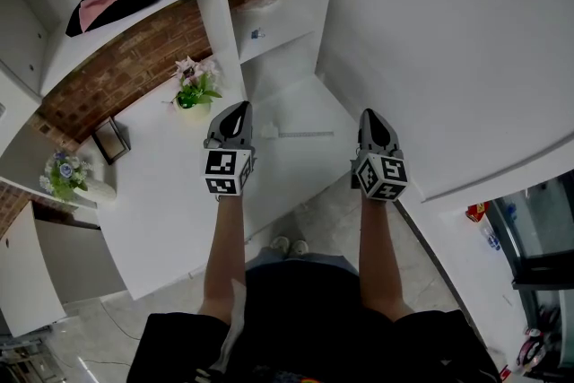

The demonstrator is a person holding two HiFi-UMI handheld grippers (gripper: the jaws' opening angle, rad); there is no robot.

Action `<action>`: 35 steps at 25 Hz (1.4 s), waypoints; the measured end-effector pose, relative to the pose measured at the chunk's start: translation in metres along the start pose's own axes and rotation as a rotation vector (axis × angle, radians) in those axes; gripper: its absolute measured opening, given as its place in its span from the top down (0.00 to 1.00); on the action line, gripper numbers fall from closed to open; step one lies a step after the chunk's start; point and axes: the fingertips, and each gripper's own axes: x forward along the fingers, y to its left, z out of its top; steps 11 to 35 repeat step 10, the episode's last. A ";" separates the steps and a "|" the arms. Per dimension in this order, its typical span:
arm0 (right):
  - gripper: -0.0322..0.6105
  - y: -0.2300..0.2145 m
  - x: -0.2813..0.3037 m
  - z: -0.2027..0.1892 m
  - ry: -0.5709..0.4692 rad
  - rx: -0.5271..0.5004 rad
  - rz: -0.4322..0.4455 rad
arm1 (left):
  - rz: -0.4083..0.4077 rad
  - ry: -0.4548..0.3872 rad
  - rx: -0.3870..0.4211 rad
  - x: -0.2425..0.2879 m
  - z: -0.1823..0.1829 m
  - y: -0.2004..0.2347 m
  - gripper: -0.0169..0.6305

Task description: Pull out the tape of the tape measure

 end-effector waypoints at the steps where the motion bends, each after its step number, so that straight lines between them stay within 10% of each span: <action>1: 0.95 0.000 0.000 0.000 0.001 0.000 0.000 | 0.000 0.000 0.000 0.000 0.000 0.000 0.96; 35: 0.96 0.004 0.005 -0.005 0.014 0.001 0.009 | -0.003 0.009 -0.005 0.001 -0.003 0.004 0.96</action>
